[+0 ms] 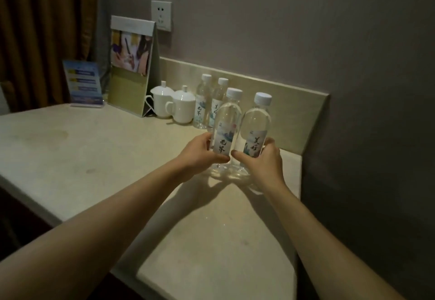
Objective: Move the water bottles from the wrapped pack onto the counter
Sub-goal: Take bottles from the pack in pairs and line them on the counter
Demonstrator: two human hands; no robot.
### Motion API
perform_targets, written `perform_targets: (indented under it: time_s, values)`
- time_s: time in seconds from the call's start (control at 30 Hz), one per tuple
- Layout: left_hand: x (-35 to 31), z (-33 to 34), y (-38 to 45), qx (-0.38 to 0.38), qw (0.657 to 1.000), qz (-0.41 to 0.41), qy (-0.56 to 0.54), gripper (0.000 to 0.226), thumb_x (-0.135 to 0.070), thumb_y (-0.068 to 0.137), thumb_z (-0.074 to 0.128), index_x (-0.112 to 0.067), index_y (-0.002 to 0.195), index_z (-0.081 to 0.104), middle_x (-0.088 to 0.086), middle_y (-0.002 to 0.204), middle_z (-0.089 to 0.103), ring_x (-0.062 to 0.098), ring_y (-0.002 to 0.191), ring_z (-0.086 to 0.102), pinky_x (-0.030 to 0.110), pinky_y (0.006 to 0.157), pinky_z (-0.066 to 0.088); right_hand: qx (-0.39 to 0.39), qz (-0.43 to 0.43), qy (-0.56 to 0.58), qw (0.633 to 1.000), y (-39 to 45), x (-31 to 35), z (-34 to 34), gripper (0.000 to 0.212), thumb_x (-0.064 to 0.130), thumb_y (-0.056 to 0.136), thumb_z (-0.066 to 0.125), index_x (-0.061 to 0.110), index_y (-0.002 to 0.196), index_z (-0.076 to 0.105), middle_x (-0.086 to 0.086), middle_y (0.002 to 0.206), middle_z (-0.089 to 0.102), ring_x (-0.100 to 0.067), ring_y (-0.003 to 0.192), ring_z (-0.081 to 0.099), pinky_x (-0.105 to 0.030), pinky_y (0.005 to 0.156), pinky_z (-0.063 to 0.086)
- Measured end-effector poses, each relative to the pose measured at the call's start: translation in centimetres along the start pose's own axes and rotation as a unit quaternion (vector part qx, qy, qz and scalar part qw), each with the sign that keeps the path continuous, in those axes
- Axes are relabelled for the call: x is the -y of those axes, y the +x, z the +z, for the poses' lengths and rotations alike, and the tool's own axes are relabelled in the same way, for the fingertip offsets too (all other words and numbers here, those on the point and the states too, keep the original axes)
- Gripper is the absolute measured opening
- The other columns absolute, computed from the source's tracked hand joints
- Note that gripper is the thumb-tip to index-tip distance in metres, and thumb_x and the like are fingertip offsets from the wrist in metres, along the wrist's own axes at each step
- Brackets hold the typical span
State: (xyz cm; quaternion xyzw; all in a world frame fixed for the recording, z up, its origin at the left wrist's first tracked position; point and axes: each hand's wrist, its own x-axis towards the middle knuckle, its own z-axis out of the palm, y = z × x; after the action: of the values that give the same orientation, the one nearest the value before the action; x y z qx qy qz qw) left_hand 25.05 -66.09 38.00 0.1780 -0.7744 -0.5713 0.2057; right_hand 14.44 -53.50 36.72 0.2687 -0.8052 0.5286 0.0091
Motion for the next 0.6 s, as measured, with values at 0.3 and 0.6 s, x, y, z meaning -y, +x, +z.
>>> perform_targets:
  time_s: [0.3,0.6]
  values:
    - [2.4,-1.9,5.5,0.015,1.0,0.008,0.019,0.062,-0.001,0.071,0.081,-0.017,0.126,0.06,0.003,0.104,0.068,0.021,0.096,0.07,0.041,0.086,0.058,-0.043,0.058,-0.058,0.996,2.5,-0.3,3.2,0.064,0.044,0.065,0.083,0.02,0.112,0.046,-0.007,0.114,0.057,-0.027,0.104,0.06,-0.051,0.088,0.053]
    - [4.1,-2.8,8.9,0.065,0.995,0.061,0.043,0.054,-0.01,0.074,0.081,-0.016,0.123,0.058,0.002,0.115,0.067,0.016,0.098,0.066,0.032,0.084,0.056,-0.08,0.116,-0.094,0.986,3.4,1.5,5.1,0.074,0.035,0.067,0.085,0.015,0.126,0.045,-0.008,0.125,0.053,-0.028,0.116,0.056,-0.05,0.097,0.049]
